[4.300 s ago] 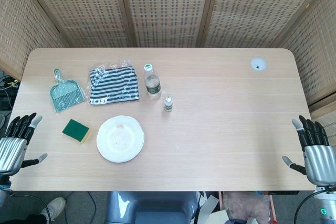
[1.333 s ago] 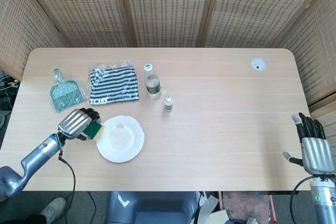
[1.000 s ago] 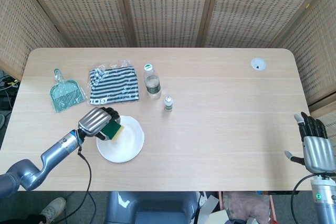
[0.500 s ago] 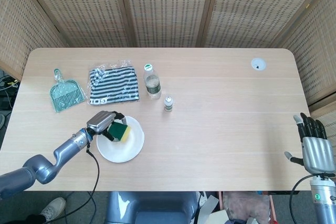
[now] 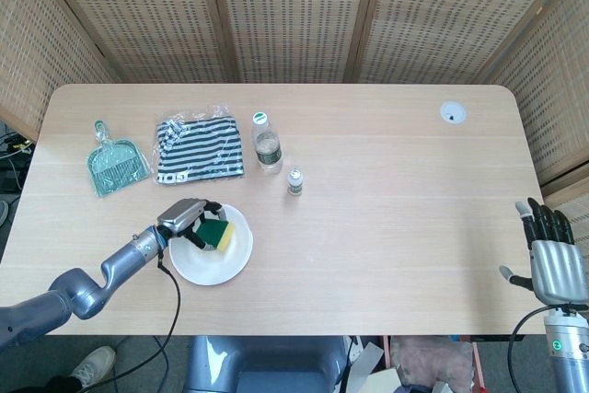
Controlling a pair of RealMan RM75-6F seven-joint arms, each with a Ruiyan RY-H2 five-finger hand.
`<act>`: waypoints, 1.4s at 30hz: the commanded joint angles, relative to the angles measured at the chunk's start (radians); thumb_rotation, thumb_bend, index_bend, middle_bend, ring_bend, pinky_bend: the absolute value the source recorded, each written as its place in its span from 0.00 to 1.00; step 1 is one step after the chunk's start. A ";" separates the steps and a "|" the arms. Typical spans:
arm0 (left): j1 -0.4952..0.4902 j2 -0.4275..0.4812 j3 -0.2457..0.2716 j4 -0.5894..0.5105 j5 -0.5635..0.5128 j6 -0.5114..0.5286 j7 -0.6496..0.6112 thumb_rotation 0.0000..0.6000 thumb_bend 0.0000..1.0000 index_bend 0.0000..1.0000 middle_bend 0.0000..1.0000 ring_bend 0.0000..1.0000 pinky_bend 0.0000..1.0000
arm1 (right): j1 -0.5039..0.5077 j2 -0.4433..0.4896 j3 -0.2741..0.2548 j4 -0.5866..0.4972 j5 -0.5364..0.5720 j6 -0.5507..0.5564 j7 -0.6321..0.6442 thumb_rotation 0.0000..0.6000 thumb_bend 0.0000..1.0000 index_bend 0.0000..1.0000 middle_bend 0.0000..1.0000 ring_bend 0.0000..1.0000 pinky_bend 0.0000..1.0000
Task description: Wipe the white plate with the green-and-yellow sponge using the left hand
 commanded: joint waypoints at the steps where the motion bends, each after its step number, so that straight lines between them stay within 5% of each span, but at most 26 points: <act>1: -0.001 -0.003 0.007 0.008 0.008 0.006 -0.018 1.00 0.15 0.50 0.38 0.30 0.41 | 0.001 0.000 0.000 -0.001 0.001 -0.002 0.000 1.00 0.00 0.00 0.00 0.00 0.00; 12: -0.002 0.055 -0.009 -0.034 0.022 0.089 -0.020 1.00 0.15 0.50 0.38 0.30 0.41 | -0.001 0.004 -0.001 -0.006 -0.001 0.001 0.004 1.00 0.00 0.00 0.00 0.00 0.00; 42: -0.026 -0.027 -0.002 0.034 -0.025 -0.033 -0.003 1.00 0.15 0.50 0.38 0.30 0.41 | -0.003 0.016 -0.002 -0.017 0.000 -0.001 0.017 1.00 0.00 0.00 0.00 0.00 0.00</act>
